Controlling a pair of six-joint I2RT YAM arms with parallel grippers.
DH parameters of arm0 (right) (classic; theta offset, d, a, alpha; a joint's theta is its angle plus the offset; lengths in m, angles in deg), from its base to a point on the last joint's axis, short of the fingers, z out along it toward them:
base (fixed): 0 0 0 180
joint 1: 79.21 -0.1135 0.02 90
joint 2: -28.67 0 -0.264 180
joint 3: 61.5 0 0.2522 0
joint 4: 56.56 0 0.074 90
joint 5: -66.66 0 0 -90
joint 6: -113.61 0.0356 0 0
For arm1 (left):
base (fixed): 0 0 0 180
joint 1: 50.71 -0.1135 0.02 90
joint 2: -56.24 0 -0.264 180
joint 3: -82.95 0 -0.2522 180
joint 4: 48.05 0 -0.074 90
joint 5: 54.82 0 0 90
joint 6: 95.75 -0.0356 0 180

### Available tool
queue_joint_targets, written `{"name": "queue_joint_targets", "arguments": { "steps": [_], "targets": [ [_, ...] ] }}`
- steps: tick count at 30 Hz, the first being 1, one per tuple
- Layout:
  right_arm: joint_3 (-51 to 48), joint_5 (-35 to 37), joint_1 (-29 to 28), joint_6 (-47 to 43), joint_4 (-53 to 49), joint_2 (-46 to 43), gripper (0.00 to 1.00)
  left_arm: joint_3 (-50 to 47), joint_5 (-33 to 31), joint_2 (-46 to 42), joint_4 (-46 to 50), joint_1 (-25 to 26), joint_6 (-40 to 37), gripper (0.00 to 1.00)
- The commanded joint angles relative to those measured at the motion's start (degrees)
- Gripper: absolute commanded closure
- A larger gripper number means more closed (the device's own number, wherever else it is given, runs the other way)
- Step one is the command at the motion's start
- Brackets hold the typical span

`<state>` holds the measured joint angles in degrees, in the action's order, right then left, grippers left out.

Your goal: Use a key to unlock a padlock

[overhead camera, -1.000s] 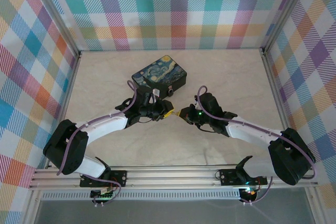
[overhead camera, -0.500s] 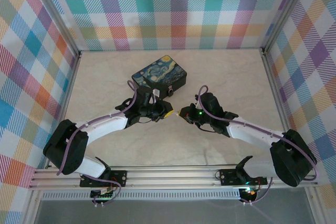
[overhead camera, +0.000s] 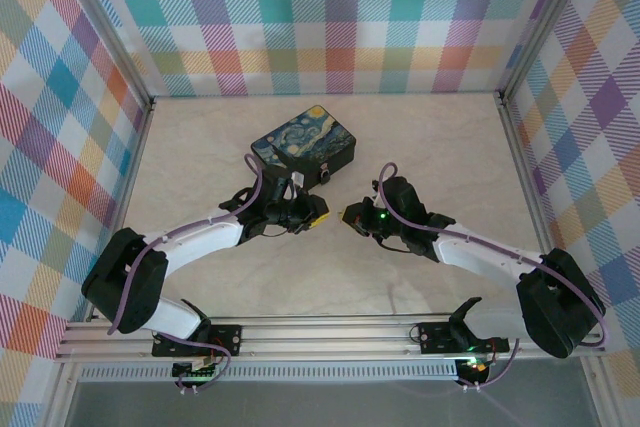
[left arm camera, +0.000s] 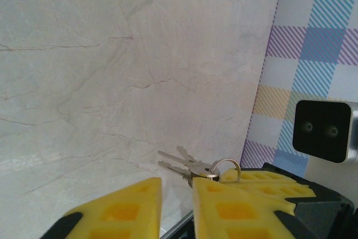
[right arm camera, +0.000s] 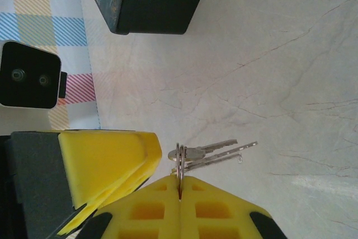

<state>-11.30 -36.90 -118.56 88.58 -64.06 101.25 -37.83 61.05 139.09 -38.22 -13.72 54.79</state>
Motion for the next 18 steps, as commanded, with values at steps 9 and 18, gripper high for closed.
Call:
{"name": "queue_joint_targets", "arguments": {
  "steps": [9, 18],
  "targets": [
    [3.4, -5.5, -0.3, -1.0, 6.3, 3.1, 1.00, -2.5, 1.2, -0.2, -5.4, -1.7, 9.0, 0.35],
    [-2.0, 1.0, 0.8, -4.0, -5.7, 2.6, 1.00, 2.6, -12.7, -5.7, 17.6, -3.0, -4.8, 0.35]
  ]
}}
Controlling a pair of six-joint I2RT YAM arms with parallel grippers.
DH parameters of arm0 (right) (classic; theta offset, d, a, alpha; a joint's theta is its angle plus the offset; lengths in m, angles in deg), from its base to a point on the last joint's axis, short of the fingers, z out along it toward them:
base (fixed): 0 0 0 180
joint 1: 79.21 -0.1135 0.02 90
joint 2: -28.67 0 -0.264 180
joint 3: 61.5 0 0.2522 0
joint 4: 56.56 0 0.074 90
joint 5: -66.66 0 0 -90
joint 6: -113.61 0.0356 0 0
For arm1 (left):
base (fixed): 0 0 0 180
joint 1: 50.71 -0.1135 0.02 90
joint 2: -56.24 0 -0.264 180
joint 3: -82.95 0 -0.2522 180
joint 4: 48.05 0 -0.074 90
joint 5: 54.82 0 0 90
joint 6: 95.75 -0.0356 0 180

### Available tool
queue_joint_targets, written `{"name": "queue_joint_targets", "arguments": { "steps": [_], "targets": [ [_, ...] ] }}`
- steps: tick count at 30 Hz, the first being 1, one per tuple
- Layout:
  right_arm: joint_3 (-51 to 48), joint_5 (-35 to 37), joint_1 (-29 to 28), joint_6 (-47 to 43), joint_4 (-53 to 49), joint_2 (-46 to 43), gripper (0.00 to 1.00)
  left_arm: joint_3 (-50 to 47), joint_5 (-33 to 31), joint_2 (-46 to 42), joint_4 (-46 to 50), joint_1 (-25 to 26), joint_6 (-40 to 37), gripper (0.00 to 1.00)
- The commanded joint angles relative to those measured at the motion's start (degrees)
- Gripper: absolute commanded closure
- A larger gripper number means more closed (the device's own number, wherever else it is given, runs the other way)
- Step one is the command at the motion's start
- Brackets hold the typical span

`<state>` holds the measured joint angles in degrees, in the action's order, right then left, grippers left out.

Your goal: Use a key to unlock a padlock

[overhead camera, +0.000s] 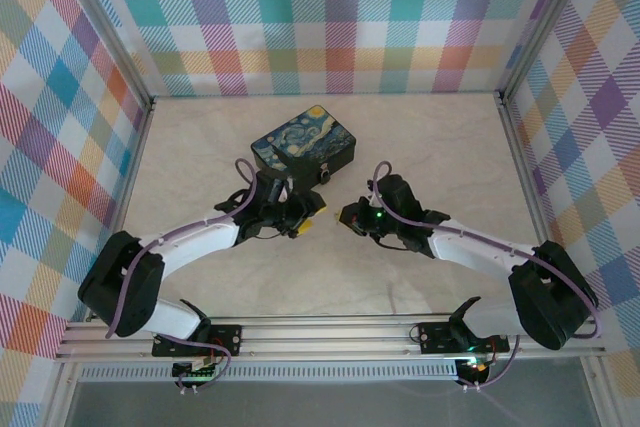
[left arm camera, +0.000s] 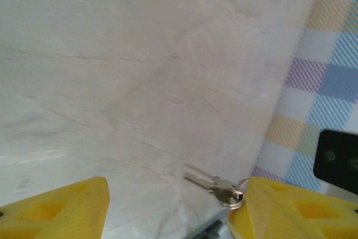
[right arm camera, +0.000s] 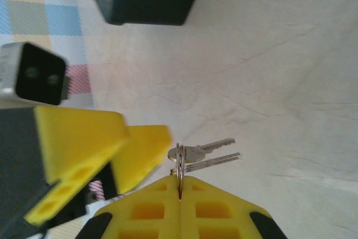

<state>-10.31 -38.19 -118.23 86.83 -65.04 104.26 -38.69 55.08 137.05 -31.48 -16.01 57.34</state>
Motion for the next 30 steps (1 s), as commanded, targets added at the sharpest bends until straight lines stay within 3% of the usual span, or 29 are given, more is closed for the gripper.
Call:
{"name": "queue_joint_targets", "arguments": {
  "steps": [1, 8, 14, 16, 24, 30],
  "targets": [
    [-4.0, 2.4, 0.7, -2.6, -5.0, -0.2, 1.00, 3.8, -7.5, -4.3, 12.4, -1.0, -8.7, 0.35],
    [-7.7, 2.5, 2.8, -5.5, -8.7, 0.3, 0.99, 4.7, -10.2, -6.1, 18.9, -2.8, -13.1, 0.34],
    [-5.1, 4.6, 4.2, -10.2, -16.2, -0.8, 0.70, 5.1, -10.0, -5.2, 18.5, -3.1, -13.2, 0.34],
    [-4.0, 5.9, 4.3, -11.9, -18.6, -0.6, 0.65, 5.1, -10.0, -5.1, 18.5, -3.1, -13.2, 0.34],
    [-1.3, 6.7, 4.3, -15.5, -20.9, 3.5, 0.54, 5.5, -9.8, -5.0, 18.7, -3.2, -13.7, 0.34],
    [1.8, 8.9, 3.5, -19.0, -23.5, 7.4, 0.54, 4.3, -10.0, -6.0, 18.2, -3.2, -14.0, 0.34]
  ]
}}
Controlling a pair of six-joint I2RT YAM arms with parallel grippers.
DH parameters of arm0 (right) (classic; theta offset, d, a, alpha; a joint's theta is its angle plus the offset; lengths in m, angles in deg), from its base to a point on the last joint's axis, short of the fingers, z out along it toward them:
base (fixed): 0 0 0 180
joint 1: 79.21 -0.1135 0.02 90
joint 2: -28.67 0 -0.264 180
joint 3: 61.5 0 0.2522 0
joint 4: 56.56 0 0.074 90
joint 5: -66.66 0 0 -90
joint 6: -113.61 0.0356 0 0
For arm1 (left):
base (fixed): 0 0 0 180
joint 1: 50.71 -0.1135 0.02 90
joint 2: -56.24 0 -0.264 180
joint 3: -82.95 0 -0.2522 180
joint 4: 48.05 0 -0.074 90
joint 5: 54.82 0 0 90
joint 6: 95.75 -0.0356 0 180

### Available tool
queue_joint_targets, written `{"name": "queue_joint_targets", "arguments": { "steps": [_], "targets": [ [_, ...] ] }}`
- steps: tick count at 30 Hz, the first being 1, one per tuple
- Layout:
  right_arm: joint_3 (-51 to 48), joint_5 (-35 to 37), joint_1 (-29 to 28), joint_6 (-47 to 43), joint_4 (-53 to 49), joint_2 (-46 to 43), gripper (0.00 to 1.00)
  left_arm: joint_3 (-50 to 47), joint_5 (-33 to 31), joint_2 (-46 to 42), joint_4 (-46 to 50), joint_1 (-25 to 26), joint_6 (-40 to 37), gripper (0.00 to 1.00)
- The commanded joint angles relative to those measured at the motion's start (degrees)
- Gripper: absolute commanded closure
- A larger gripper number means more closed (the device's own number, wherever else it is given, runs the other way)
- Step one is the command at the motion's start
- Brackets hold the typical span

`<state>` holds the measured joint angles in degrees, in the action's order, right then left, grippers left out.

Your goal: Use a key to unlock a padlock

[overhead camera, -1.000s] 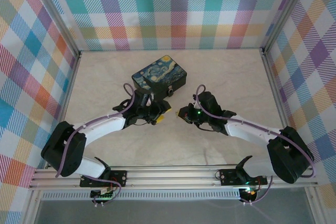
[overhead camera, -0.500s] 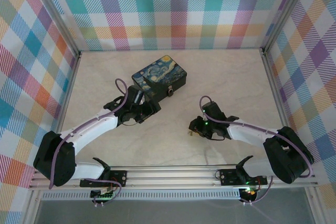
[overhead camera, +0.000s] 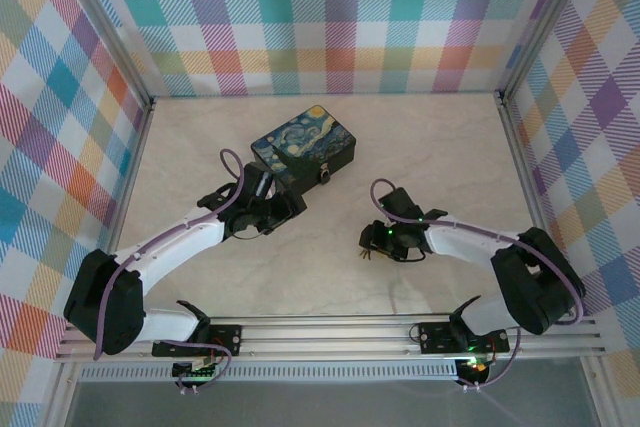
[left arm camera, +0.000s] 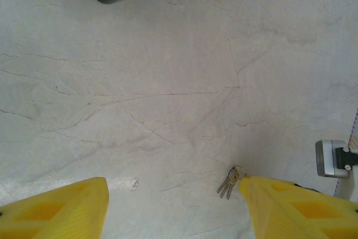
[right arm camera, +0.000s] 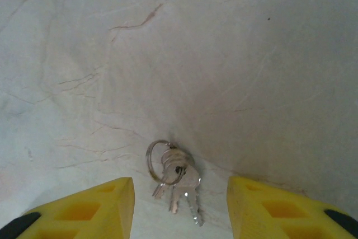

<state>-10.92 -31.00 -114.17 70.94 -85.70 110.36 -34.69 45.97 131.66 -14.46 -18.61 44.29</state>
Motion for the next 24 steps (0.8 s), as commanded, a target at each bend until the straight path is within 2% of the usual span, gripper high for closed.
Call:
{"name": "queue_joint_targets", "arguments": {
  "steps": [1, 7, 12, 20, 24],
  "targets": [
    [3.0, 2.0, -0.8, -3.5, -3.5, 1.9, 0.54, 0.0, -0.9, -1.0, 1.1, -0.7, -0.9, 0.34],
    [6.8, 5.1, -4.0, -4.5, -7.8, 6.4, 0.57, -0.3, -0.4, -0.5, 0.5, -1.5, -1.3, 0.34],
    [7.7, 7.3, -6.0, -1.8, -7.7, 11.0, 0.65, -0.3, 0.1, 0.3, -0.2, -1.9, -1.9, 0.34],
    [5.4, 8.7, -6.0, 3.3, -5.1, 14.7, 0.77, -1.1, 0.5, -0.1, -0.4, -2.4, -3.2, 0.34],
    [4.0, 6.8, -6.0, 6.3, -0.5, 14.1, 0.82, -1.6, 1.5, 0.3, -0.9, -2.4, -3.9, 0.34]
  ]
}}
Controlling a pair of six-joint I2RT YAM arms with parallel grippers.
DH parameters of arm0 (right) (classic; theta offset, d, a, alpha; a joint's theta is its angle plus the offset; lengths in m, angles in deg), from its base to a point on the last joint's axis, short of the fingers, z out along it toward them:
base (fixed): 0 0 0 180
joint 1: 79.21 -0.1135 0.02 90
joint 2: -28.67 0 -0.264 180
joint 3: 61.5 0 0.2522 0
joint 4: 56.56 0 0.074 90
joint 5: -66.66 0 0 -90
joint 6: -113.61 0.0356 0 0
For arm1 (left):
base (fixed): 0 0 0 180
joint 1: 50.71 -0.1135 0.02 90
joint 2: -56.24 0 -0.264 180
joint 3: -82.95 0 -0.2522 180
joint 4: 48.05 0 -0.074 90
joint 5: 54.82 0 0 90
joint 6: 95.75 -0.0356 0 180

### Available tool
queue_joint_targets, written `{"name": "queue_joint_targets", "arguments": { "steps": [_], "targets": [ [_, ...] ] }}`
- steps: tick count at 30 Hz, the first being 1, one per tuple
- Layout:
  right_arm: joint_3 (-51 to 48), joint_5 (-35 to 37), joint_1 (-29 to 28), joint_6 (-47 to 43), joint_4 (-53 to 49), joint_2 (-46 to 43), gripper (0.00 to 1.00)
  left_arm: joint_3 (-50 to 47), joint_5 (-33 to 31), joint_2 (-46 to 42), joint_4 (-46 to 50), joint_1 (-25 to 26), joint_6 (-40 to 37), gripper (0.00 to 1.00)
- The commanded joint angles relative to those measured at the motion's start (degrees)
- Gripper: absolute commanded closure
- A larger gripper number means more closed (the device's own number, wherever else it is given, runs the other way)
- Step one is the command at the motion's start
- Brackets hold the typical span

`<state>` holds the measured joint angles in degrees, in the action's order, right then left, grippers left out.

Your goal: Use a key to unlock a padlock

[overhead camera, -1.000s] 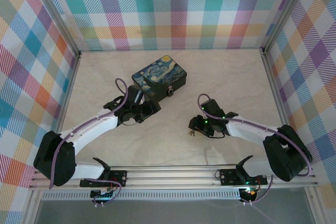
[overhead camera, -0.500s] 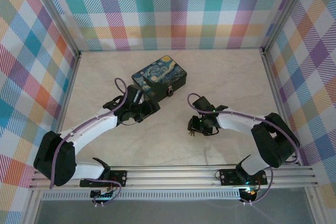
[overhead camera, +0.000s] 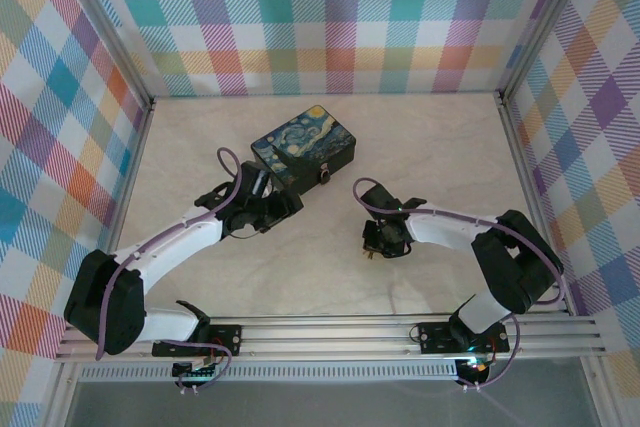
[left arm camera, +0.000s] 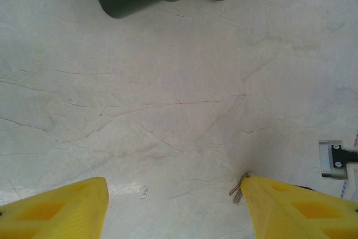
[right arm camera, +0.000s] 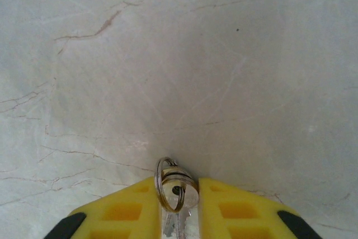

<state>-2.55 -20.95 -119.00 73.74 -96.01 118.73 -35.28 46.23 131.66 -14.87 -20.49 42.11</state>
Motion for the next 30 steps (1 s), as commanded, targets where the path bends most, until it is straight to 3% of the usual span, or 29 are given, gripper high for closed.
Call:
{"name": "queue_joint_targets", "arguments": {
  "steps": [1, 8, 15, 20, 30],
  "targets": [
    [-4.6, -3.8, -1.2, 4.3, 10.8, 5.4, 0.84, -1.0, 1.7, 0.5, -0.8, -0.5, -1.8, 0.34],
    [-6.0, -7.3, -1.2, 9.2, 16.4, 1.6, 1.00, -1.0, 3.5, 1.4, -1.9, -0.4, -2.4, 0.34],
    [-5.4, -8.1, -1.2, 11.7, 15.5, -3.7, 1.00, 0.9, 8.7, 3.3, -2.5, 0.6, -3.8, 0.34],
    [-4.0, -8.1, -1.2, 14.0, 14.0, -6.7, 1.00, 0.4, 12.4, 3.9, -7.6, 1.8, -0.4, 0.34],
    [-3.5, -10.2, -1.1, 17.1, 18.0, -7.4, 1.00, 0.2, 12.2, 4.0, -9.7, 3.7, 1.4, 0.34]
  ]
}}
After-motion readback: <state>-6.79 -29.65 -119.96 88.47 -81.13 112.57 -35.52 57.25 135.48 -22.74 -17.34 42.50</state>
